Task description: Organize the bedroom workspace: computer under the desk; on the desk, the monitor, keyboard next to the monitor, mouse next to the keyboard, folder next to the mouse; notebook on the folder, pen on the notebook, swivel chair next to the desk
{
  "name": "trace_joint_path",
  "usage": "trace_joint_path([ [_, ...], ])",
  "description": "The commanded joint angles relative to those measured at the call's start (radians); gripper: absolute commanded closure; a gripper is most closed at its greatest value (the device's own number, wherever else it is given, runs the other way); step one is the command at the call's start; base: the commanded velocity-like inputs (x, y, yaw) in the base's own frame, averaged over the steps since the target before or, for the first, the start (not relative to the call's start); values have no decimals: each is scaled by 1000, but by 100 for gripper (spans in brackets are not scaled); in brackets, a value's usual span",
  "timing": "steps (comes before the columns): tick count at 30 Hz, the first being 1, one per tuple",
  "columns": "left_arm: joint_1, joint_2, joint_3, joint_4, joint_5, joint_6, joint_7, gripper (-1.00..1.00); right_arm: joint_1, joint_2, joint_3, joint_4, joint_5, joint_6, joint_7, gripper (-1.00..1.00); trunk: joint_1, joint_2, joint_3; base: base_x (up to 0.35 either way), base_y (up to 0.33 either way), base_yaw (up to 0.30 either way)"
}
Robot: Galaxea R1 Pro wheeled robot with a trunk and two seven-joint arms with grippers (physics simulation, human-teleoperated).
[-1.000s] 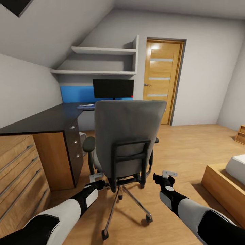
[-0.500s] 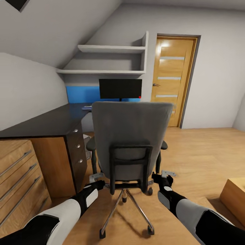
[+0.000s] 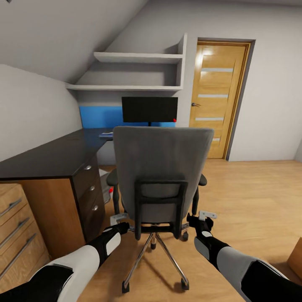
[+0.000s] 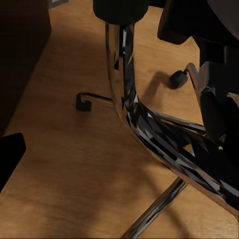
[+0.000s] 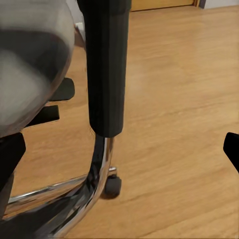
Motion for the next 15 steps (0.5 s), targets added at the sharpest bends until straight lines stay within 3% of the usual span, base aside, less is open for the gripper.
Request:
trace_joint_path([
  [1,-1,0,-26,0,14,1,4,-100,1,1,24,-1,0,2,1,-100,0,0,-1,328,0,0],
  [10,-1,0,-25,0,15,0,3,-100,3,2,25,-2,1,2,1,-100,0,0,-1,328,0,0],
  [15,-1,1,-25,0,15,1,3,-100,3,15,24,-2,2,2,1,-100,0,0,-1,328,0,0],
])
